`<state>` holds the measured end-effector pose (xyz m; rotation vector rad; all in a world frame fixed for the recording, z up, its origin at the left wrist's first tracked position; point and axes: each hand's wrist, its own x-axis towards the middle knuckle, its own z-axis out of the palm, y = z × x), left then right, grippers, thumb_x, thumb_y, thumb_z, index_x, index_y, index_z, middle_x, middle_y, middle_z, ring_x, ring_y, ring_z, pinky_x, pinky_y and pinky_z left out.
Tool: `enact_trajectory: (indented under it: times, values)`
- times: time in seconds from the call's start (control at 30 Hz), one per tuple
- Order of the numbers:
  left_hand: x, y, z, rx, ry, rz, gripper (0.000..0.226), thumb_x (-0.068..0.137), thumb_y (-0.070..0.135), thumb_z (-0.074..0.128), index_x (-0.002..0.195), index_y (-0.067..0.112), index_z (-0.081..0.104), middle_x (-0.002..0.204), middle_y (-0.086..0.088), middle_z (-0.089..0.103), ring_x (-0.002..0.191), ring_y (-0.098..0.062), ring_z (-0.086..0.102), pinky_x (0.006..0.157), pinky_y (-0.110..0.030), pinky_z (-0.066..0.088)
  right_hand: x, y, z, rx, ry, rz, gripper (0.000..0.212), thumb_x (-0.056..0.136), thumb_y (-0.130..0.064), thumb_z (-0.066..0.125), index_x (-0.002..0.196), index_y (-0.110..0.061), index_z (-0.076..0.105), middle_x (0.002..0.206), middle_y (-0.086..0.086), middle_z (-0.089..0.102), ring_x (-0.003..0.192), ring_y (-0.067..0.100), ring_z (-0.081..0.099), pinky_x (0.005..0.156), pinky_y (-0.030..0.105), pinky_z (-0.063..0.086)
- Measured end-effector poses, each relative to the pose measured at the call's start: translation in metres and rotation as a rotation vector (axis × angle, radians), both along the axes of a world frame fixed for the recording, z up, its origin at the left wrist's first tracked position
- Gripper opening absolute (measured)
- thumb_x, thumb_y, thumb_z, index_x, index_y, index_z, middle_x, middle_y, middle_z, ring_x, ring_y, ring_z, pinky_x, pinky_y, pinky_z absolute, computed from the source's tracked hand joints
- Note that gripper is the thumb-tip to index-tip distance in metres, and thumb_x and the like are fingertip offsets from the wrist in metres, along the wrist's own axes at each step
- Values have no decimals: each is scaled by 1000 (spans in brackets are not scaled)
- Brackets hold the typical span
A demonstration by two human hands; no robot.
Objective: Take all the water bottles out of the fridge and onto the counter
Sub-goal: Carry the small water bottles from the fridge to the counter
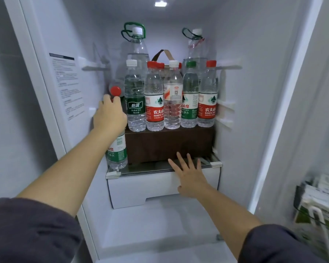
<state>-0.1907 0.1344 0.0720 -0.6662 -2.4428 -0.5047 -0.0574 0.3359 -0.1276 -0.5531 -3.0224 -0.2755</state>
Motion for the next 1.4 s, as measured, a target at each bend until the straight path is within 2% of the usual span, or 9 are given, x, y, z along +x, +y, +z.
enact_trajectory:
  times: [0.1,0.43,0.63,0.77,0.87,0.93,1.07,1.2,1.4]
  values:
    - [-7,1,5,-10,-85,26,38,92,5,54,128,3,41,127,-22,39,105,-45,51,73,-45,38,1,0,2,9,-10,1,109,85,-38,65,149,-40,-24,161,2,-29,148,39,-18,116,63,-2]
    - [10,-18,6,91,-9,-240,31,93,24,64,120,13,54,114,-16,62,101,-35,58,82,-42,45,-2,5,9,-127,-23,53,103,86,-50,60,151,-42,-20,161,-1,-28,148,37,-21,116,62,-6]
    - [38,22,9,143,-25,-348,35,88,32,69,115,13,58,107,-9,66,86,-19,56,73,-32,45,1,4,24,-583,238,69,88,86,-55,62,155,-36,10,161,3,26,152,20,9,120,53,-10]
    - [47,54,6,122,-32,-374,34,89,35,67,113,13,57,104,-6,66,90,-21,61,75,-37,52,-4,-4,37,-945,420,61,95,79,-52,74,154,-32,19,153,-2,42,141,17,37,119,47,24]
    - [47,66,2,109,16,-345,37,89,42,66,113,16,55,104,-2,64,90,-20,59,65,-32,42,-14,-16,46,-1166,556,106,89,77,-37,80,150,-30,29,142,-7,53,130,10,48,97,26,48]
    - [43,64,-7,171,9,-389,39,89,45,63,115,17,53,106,0,62,90,-16,57,67,-29,40,-22,-25,49,-1189,610,122,74,76,-30,82,138,-30,42,128,-12,61,119,6,57,81,15,50]
    - [35,29,-68,394,-74,-490,51,97,43,48,139,15,39,132,1,46,113,-11,49,86,-28,42,-31,-31,50,-1180,644,119,57,73,-29,84,119,-35,49,109,-18,64,100,-1,62,73,14,51]
    - [29,-4,-155,92,-9,-269,46,94,32,56,132,7,52,132,-10,51,122,-29,50,96,-43,44,-32,-29,51,-1156,641,132,58,74,-30,83,121,-34,49,108,-20,63,98,-5,61,71,13,49]
    - [20,-15,-202,-271,27,-170,57,76,39,79,118,1,67,122,-21,63,112,-41,60,100,-55,45,-28,-21,56,-1157,611,105,57,75,-24,84,118,-37,49,104,-25,60,94,-9,58,68,10,47]
